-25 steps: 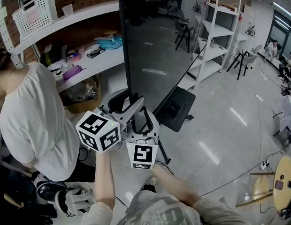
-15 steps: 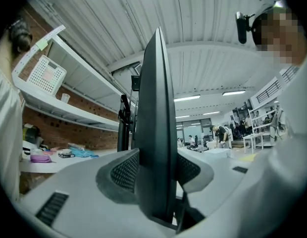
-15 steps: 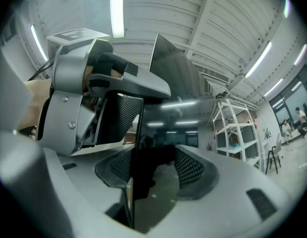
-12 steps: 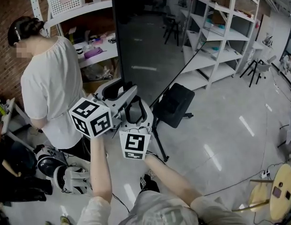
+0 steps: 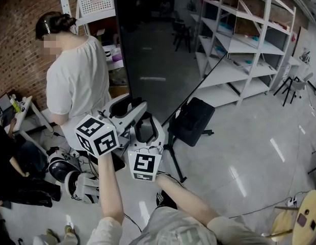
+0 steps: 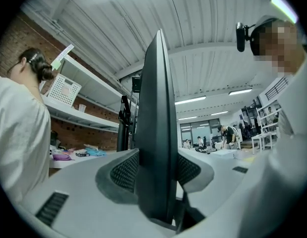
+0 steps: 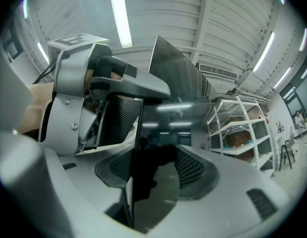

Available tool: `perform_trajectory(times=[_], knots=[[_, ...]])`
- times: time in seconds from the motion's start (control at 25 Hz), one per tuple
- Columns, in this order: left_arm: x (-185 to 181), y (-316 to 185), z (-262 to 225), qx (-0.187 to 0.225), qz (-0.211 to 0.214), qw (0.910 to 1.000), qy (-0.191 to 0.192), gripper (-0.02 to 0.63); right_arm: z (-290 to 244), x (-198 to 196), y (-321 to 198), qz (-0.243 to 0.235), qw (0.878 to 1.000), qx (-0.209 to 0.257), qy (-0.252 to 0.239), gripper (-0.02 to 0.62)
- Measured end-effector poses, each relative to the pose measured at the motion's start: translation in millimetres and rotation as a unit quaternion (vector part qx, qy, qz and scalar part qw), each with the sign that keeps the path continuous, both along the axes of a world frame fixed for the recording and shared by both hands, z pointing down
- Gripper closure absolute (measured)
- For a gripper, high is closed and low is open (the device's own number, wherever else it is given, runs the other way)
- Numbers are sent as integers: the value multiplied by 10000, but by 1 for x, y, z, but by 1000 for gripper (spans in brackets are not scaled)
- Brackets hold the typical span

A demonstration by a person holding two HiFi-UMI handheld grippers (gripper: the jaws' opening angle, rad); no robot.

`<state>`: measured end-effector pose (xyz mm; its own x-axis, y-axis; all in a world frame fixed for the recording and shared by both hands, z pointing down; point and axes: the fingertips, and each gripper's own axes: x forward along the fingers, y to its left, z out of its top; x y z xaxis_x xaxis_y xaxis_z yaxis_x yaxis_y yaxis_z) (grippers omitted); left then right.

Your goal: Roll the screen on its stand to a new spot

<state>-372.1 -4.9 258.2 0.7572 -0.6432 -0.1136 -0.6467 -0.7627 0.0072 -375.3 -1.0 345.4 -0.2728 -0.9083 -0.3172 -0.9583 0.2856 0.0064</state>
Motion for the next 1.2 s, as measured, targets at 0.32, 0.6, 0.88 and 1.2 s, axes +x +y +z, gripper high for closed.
perform_trajectory(times=[0.32, 0.6, 0.88, 1.2], knots=[[-24, 27, 2, 11, -198, 9998, 56, 399, 2, -24, 28, -326, 9995, 29, 14, 350], [-27, 31, 1, 46, -226, 9997, 84, 397, 2, -27, 32, -399, 9992, -9, 32, 345], [-16, 28, -1, 83, -309, 9995, 38, 396, 0, -14, 29, -473, 9989, -61, 36, 345], [-6, 22, 1, 20, -195, 9998, 3, 399, 3, -2, 21, -263, 9994, -161, 125, 345]])
